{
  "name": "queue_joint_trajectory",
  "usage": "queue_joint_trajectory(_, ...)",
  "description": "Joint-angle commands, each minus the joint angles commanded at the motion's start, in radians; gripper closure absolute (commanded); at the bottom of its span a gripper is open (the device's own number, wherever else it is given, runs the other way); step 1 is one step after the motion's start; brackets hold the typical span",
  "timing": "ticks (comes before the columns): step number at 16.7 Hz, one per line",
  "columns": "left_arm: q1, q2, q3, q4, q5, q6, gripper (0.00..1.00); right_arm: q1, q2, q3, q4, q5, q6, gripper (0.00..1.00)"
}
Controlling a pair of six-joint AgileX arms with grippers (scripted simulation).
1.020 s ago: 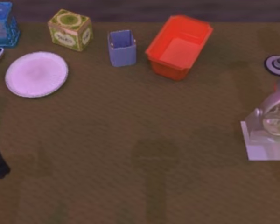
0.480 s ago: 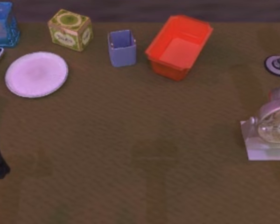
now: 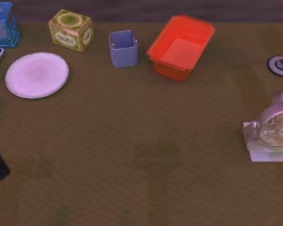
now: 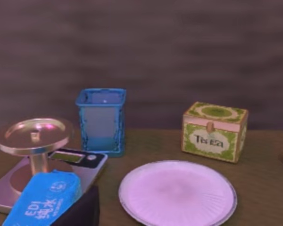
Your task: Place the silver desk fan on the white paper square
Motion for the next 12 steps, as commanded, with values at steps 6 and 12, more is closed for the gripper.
queue_joint_trajectory(6, 0.0, 0.0, 0.0, 0.0, 0.0, 0.0, 0.0, 0.0, 0.0, 0.0, 0.0, 0.0, 0.0, 0.02)
queue_joint_trajectory(12, 0.0, 0.0, 0.0, 0.0, 0.0, 0.0, 0.0, 0.0, 0.0, 0.0, 0.0, 0.0, 0.0, 0.0)
